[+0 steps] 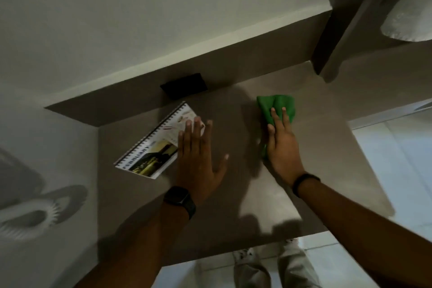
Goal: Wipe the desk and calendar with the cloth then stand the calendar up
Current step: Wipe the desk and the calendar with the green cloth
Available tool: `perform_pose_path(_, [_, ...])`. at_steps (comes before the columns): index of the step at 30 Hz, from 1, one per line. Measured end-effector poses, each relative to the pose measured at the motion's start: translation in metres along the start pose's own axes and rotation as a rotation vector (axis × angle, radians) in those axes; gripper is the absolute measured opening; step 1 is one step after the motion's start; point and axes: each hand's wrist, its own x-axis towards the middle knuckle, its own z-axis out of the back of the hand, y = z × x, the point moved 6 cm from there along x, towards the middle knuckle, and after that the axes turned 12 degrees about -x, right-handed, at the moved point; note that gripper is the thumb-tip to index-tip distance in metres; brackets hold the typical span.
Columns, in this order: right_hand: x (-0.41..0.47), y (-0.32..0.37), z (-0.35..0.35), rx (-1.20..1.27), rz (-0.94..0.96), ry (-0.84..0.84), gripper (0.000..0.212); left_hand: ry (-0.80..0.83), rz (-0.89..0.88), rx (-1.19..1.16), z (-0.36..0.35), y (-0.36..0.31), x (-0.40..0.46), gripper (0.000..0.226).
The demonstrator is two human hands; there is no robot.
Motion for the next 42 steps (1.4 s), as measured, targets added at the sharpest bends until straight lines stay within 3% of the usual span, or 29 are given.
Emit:
perform_pose_path(3, [-0.037, 0.052, -0.032, 0.195, 0.012, -0.031, 0.053, -0.049, -0.022, 0.128, 0.066, 0.043, -0.004, 0.105])
perform_pose_path(6, [-0.047, 0.107, -0.074, 0.298, 0.070, -0.034, 0.056, 0.088, 0.067, 0.297, 0.101, 0.093, 0.003, 0.113])
perform_pose_path(10, [-0.039, 0.155, -0.123, 0.407, 0.116, -0.014, 0.061, 0.293, 0.085, 0.461, 0.102, 0.128, 0.009, 0.116])
perform_pose_path(14, [-0.040, 0.179, -0.151, 0.409, 0.093, -0.099, 0.066, 0.260, 0.134, 0.397, 0.094, 0.135, 0.004, 0.114])
perform_pose_path(18, [-0.057, 0.180, -0.175, 0.397, 0.138, -0.010, 0.091, 0.220, 0.125, 0.369, 0.093, 0.133, 0.003, 0.111])
perform_pose_path(23, [-0.027, 0.167, -0.161, 0.350, -0.098, -0.058, 0.078, 0.236, 0.149, 0.392, 0.094, 0.129, 0.005, 0.110])
perform_pose_path(28, [-0.062, 0.197, -0.173, 0.379, 0.072, -0.049, 0.098, 0.227, 0.143, 0.385, 0.094, 0.129, 0.004, 0.112])
perform_pose_path(30, [-0.079, 0.194, -0.185, 0.344, 0.128, -0.027, 0.094, 0.230, 0.143, 0.384, 0.095, 0.130, 0.004, 0.113])
perform_pose_path(35, [-0.054, 0.183, -0.178, 0.342, -0.032, -0.031, 0.097, 0.223, 0.151, 0.377, 0.094, 0.129, 0.003, 0.113])
perform_pose_path(38, [-0.061, 0.199, -0.175, 0.349, 0.064, -0.039, 0.105, 0.214, 0.144, 0.368, 0.094, 0.127, 0.004, 0.112])
perform_pose_path(42, [-0.081, 0.190, -0.187, 0.250, 0.154, 0.006, 0.097, 0.227, 0.135, 0.356, 0.094, 0.128, 0.004, 0.111])
